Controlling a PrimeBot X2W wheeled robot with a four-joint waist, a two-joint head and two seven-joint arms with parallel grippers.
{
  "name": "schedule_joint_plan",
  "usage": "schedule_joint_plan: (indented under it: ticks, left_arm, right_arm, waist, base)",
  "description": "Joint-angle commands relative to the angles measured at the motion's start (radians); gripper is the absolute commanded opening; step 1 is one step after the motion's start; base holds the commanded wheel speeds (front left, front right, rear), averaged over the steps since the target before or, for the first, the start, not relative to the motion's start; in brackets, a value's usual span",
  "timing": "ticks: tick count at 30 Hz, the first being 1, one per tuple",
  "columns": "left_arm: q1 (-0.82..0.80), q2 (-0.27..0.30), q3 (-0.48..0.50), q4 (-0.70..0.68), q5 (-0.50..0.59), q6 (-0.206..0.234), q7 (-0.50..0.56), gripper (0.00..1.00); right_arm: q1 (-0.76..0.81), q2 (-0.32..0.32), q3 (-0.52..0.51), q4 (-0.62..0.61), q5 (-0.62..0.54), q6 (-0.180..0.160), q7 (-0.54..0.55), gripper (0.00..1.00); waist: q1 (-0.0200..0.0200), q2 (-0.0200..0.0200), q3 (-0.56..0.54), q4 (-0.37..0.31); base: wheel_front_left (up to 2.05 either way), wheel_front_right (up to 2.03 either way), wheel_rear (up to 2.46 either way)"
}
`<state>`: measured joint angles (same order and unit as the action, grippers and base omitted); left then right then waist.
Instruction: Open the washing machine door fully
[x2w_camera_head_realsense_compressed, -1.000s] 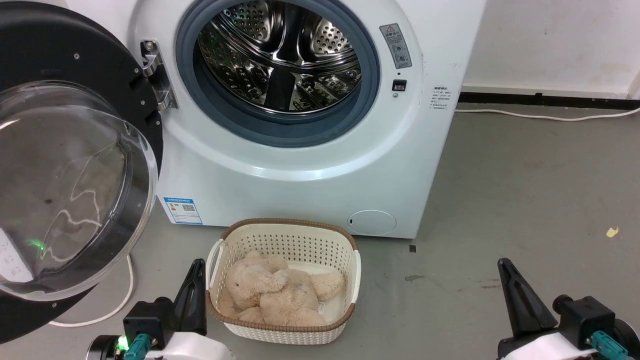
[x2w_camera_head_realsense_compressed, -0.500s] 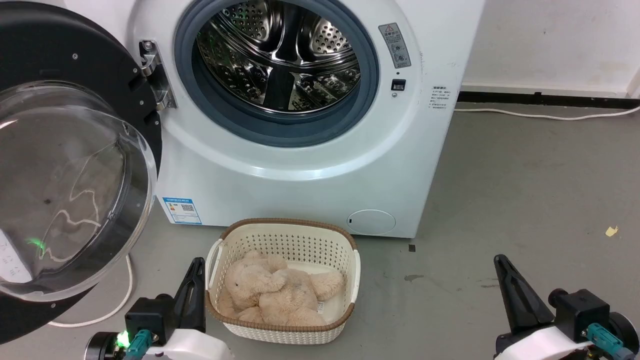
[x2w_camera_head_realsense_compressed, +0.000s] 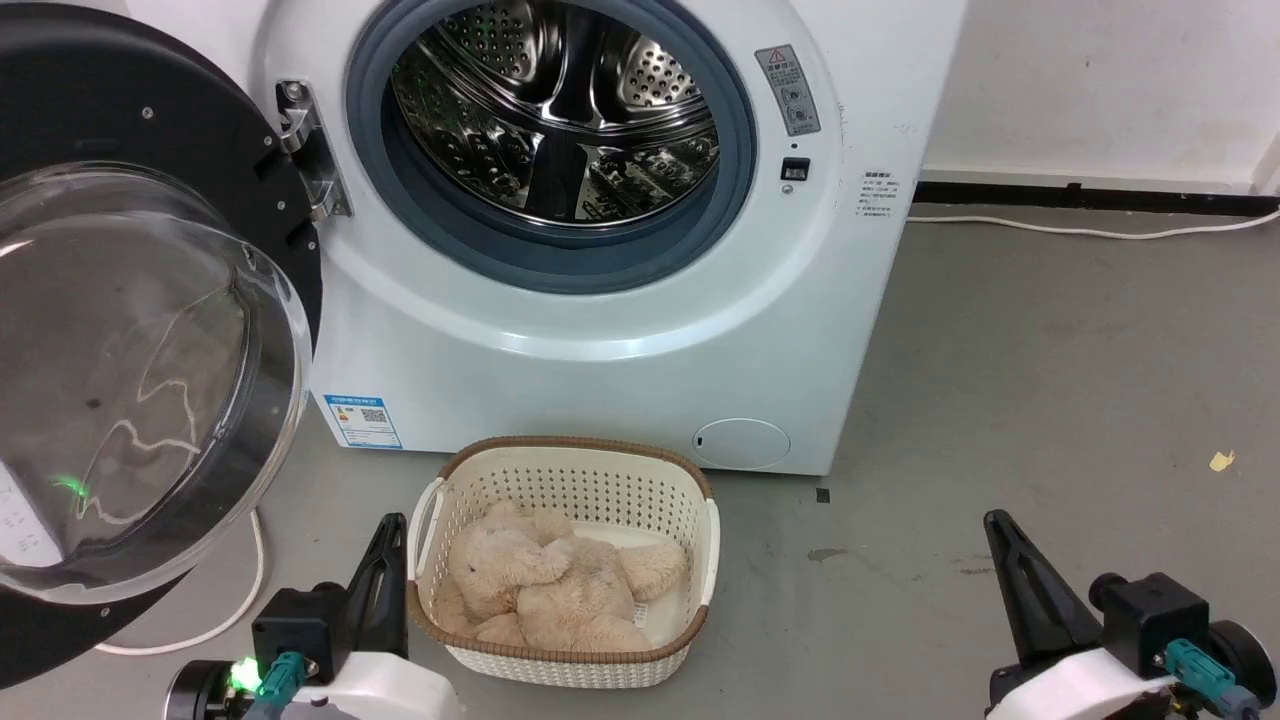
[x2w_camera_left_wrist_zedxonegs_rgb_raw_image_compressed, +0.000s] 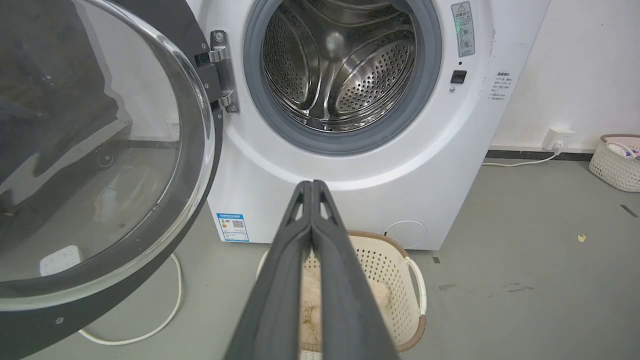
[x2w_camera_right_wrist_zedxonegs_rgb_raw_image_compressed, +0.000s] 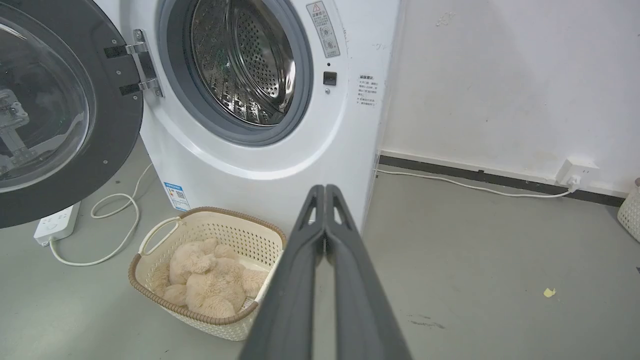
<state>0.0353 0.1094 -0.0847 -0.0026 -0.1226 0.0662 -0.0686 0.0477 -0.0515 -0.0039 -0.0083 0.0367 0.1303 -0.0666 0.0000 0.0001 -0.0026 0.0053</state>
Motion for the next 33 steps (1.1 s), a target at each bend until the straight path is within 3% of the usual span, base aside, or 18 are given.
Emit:
schedule_joint_plan:
  ticks: [1, 33]
  left_arm:
    - [-0.018, -0.006, 0.008, 0.001, 0.013, -0.01, 0.006, 0.0]
    - [-0.033, -0.051, 0.073, 0.002, 0.105, -0.057, 0.059, 0.0]
  right_arm:
    - [-0.019, 0.001, 0.001, 0.003, -0.006, 0.0, 0.005, 0.0]
    - [-0.043, 0.001, 0.003, 0.008, -0.032, 0.0, 0.057, 0.0]
  waist:
    - [0.0, -0.0001, 0.0, 0.0]
    - [0.0, -0.0001, 0.002, -0.004]
  base:
    - [0.0, 0.0, 0.0]
    - [0.0, 0.0, 0.0]
